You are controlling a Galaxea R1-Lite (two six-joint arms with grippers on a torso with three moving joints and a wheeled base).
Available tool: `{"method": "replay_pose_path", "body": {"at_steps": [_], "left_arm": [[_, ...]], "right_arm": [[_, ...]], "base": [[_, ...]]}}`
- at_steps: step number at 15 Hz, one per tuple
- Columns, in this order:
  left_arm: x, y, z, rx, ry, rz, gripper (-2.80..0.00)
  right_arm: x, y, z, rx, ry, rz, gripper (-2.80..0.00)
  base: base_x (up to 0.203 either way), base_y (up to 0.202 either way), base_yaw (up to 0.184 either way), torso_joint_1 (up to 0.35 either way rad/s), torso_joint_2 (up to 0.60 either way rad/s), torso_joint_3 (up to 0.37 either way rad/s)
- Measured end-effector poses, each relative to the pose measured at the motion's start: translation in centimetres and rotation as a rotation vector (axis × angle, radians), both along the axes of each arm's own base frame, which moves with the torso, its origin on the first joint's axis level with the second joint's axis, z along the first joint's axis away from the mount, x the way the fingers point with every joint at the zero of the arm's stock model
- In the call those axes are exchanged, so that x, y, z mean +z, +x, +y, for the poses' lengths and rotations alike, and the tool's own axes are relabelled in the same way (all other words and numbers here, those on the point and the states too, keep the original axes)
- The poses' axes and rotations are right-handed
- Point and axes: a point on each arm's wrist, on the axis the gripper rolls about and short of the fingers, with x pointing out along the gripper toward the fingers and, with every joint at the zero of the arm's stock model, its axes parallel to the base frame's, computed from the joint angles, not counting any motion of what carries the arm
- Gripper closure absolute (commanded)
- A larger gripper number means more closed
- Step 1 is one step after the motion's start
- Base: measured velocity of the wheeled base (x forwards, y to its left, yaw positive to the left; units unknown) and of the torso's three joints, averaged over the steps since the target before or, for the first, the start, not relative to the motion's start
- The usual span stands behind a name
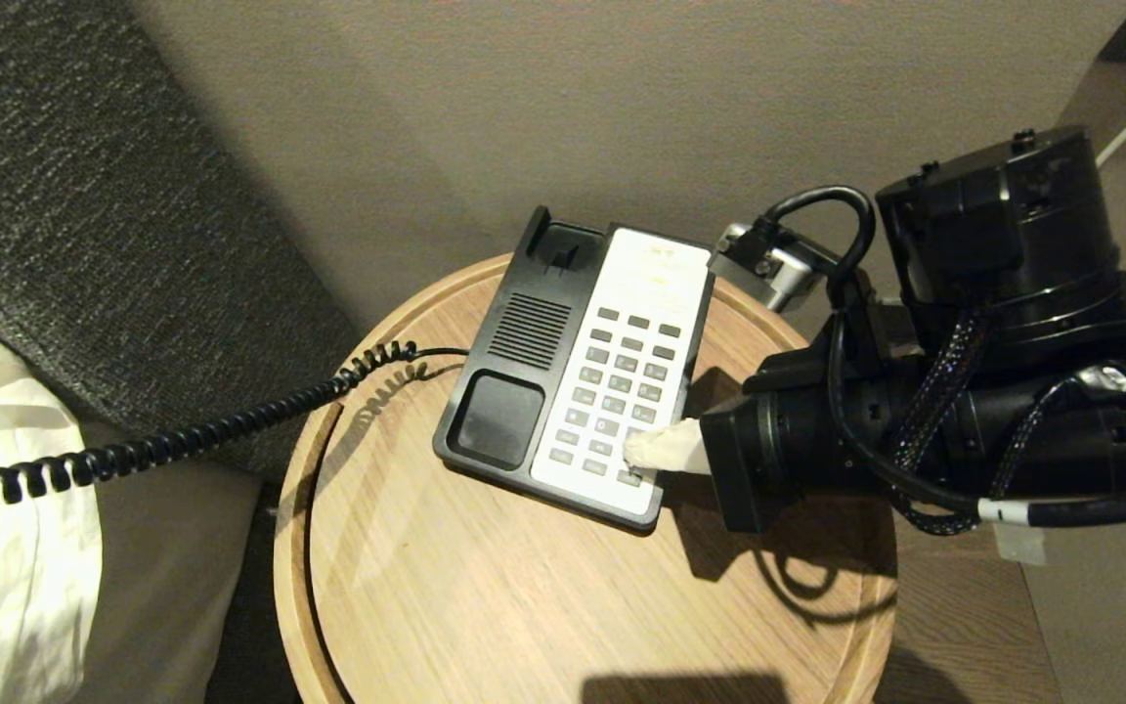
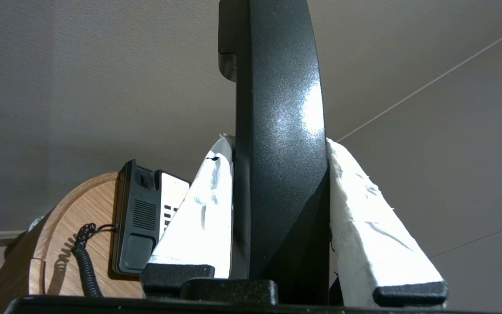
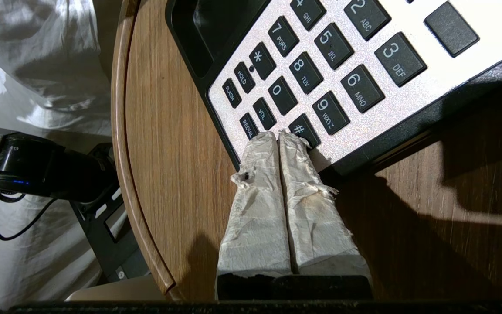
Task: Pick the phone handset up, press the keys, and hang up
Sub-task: Dial the number
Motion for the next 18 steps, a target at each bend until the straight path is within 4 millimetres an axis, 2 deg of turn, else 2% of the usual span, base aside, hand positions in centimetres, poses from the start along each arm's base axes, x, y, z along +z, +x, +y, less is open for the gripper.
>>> {"method": "replay_pose_path", "body": {"at_steps": [18], "left_arm": [[-0.18, -0.19, 0.21, -0.001, -0.002, -0.003, 0.0]], "right_arm": [[-0.37, -0.56, -0.24, 0.024, -0.008, 0.029, 0.0]], "base": [[0.0, 0.0, 0.0, 0.0, 0.0, 0.0]]}}
